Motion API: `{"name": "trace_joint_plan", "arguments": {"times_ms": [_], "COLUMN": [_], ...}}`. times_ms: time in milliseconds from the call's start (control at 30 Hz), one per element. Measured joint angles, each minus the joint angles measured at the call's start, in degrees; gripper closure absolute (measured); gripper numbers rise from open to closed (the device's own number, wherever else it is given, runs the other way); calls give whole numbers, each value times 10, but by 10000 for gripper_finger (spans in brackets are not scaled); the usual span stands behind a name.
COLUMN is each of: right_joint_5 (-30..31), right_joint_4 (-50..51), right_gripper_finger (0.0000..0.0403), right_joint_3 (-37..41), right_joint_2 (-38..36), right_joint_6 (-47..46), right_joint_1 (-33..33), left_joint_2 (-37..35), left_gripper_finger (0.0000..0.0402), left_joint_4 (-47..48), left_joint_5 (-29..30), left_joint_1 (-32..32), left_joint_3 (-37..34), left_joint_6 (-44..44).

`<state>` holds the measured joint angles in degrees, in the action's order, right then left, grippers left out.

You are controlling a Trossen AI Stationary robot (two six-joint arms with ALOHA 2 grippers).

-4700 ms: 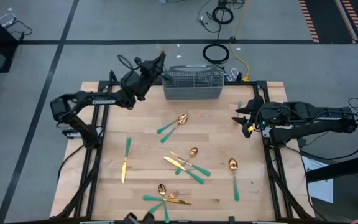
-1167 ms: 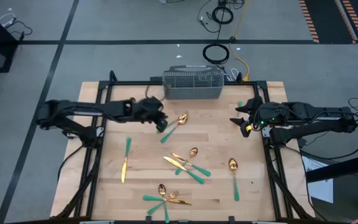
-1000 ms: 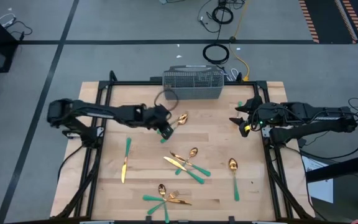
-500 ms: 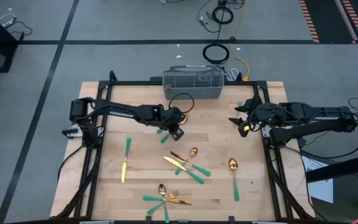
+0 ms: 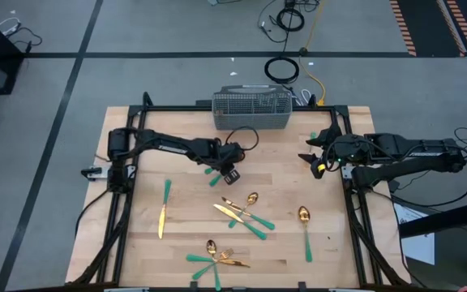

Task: Sort silverware
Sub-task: Put the green spoon into the gray silverware basket

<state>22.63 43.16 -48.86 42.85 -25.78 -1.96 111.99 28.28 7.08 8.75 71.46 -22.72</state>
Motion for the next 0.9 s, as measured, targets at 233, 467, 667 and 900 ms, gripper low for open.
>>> {"name": "trace_joint_plan", "arguments": {"times_ms": [233, 467, 667, 900], "right_joint_5": [0, 0, 0, 1], "right_joint_4": [0, 0, 0, 0], "right_gripper_finger": [131, 131, 131, 131], "right_joint_3": [0, 0, 0, 0], "right_joint_2": [0, 0, 0, 0], "right_joint_6": [-1, -1, -1, 1], "right_joint_1": [0, 0, 0, 0], "left_joint_2": [25, 28, 10, -39], "left_gripper_finger": [310, 389, 394, 401], "left_joint_4": [-15, -23, -24, -51], "left_joint_5": [-18, -27, -50, -29], "left_joint_1": [0, 0, -3, -4], "left_joint_3": [2, 2, 0, 33], "left_joint_6": [6, 6, -10, -10]}}
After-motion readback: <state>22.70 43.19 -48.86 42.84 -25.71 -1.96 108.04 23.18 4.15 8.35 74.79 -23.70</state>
